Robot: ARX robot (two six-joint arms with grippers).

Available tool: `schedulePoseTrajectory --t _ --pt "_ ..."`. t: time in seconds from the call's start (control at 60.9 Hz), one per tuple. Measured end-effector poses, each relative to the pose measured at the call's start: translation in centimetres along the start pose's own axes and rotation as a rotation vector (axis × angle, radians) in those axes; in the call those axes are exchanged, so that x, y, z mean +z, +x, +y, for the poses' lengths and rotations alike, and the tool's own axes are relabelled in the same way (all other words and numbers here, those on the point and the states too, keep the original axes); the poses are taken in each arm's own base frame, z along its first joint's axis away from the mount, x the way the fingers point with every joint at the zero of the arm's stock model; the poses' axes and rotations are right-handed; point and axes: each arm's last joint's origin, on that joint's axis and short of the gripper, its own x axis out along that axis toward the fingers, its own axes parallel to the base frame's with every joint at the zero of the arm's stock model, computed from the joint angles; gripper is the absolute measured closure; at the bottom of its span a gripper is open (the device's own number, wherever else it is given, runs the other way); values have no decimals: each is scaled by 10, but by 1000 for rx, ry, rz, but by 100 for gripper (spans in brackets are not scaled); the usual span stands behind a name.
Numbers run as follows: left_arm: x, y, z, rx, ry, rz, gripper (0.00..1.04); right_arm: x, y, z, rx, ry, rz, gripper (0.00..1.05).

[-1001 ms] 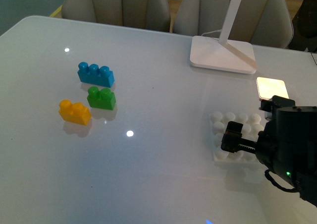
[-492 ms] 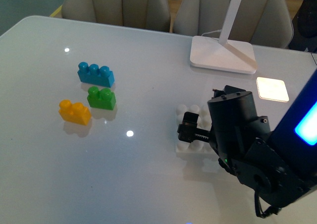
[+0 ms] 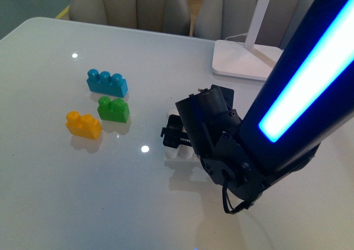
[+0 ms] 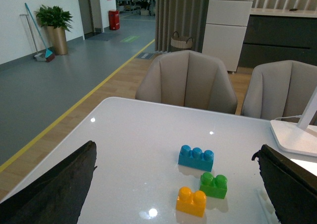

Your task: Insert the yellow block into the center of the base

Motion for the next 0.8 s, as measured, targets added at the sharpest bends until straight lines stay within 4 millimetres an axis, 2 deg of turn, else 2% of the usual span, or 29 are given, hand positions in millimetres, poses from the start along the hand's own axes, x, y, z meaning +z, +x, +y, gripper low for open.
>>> schedulePoseTrajectory --t 0.131,0.46,0.804 --pt "0 0 0 0 0 0 7 4 4 16 7 4 2 9" --pt "0 0 0 0 0 0 7 7 9 35 18 13 1 9" --pt "0 0 0 0 0 0 7 9 8 38 33 55 -10 9"
